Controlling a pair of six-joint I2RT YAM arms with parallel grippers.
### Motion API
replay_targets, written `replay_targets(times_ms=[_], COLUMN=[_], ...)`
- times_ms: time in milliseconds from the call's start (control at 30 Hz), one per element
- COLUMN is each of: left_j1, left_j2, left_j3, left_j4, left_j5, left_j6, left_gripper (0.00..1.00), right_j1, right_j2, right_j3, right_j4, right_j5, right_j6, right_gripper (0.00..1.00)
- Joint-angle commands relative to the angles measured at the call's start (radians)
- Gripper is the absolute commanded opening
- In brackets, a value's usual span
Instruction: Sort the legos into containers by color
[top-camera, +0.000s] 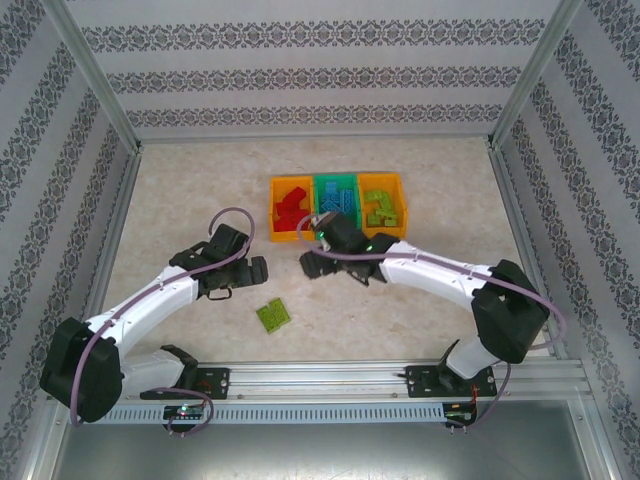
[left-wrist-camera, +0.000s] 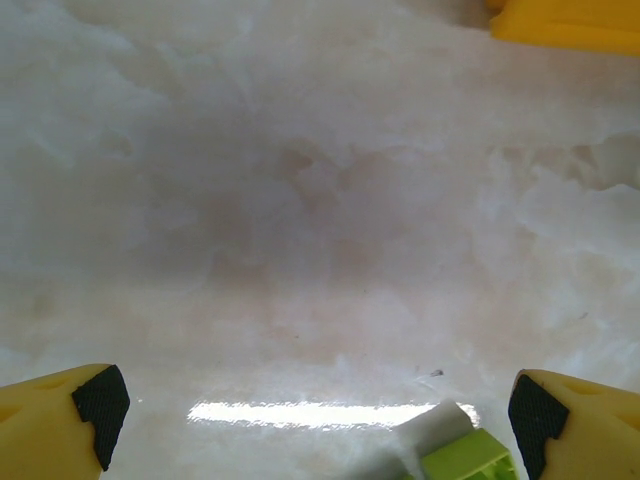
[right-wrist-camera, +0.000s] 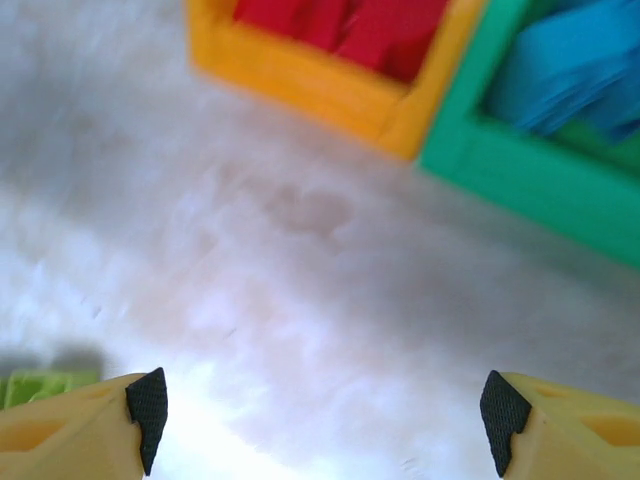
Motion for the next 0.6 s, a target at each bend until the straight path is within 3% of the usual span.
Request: replay_targets(times_ms=[0,267,400,567], left_j1=[0.026,0.050,0.052,0.054], left_j2=[-0.010,-0.037,-0.049,-0.056], left_j3=[-0.028,-0.078,-0.093,-0.094], left_j4=[-0.044,-0.057,-0.053,-0.061], left_j5=[-0.037,-0.042,-0.040,-0.044], left_j6=[-0.026,-0.050,-0.060,-0.055], left_gripper=[0.99,0.99,0.99,0.99], right_j1=[0.083,0.238,0.266,0.276], right_j2=[0.034,0.177,0.248,0.287], right_j3=[-0.017,0.049,0.084,0.110], right_j4=[0.061,0.077,0.067,0.040], right_j5=[0.032,0.019,0.006,0.014], right_j6=[0.108,0.183,0.193,0.198], right_gripper=[0.84,0.76,0.65,0.61])
